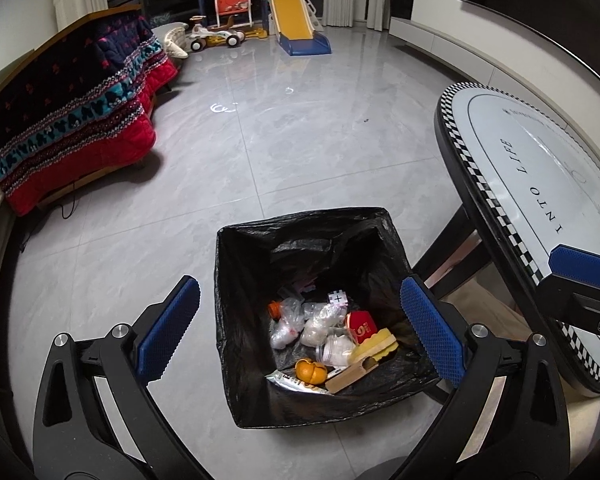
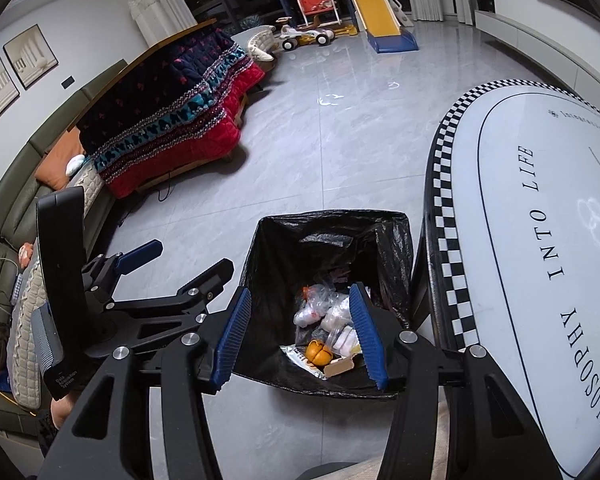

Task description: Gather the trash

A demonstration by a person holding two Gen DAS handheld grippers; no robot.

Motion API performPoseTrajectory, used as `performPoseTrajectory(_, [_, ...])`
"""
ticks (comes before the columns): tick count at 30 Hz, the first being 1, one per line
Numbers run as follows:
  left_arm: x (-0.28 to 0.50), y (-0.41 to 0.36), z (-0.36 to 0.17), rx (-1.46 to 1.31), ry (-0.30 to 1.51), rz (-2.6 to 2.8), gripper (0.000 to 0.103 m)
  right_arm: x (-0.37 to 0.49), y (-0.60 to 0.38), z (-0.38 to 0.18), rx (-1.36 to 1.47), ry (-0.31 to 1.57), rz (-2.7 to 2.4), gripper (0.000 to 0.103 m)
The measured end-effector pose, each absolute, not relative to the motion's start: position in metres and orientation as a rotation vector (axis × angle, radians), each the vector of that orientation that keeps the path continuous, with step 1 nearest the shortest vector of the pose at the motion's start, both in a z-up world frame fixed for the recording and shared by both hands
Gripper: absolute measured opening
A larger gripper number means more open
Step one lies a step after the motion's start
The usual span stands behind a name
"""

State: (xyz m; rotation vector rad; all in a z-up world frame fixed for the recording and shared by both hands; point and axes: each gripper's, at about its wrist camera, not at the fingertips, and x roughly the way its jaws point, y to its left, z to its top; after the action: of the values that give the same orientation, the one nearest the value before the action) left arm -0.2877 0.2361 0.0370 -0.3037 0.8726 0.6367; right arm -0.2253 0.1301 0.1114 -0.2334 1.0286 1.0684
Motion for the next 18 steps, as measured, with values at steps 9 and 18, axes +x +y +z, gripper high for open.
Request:
performPoseTrajectory(9, [-0.24, 0.21, 0.054, -0.251, 0.867, 0.546, 0.097, -0.188, 0.094, 0.123, -0.173, 0.983, 0.982, 0.064])
performPoseTrajectory(18, [-0.171, 0.161, 0.062, -0.176, 0.884, 0.401, 0.097, -0.139, 0.032, 0.127, -0.105, 0.957, 0.824, 0.075])
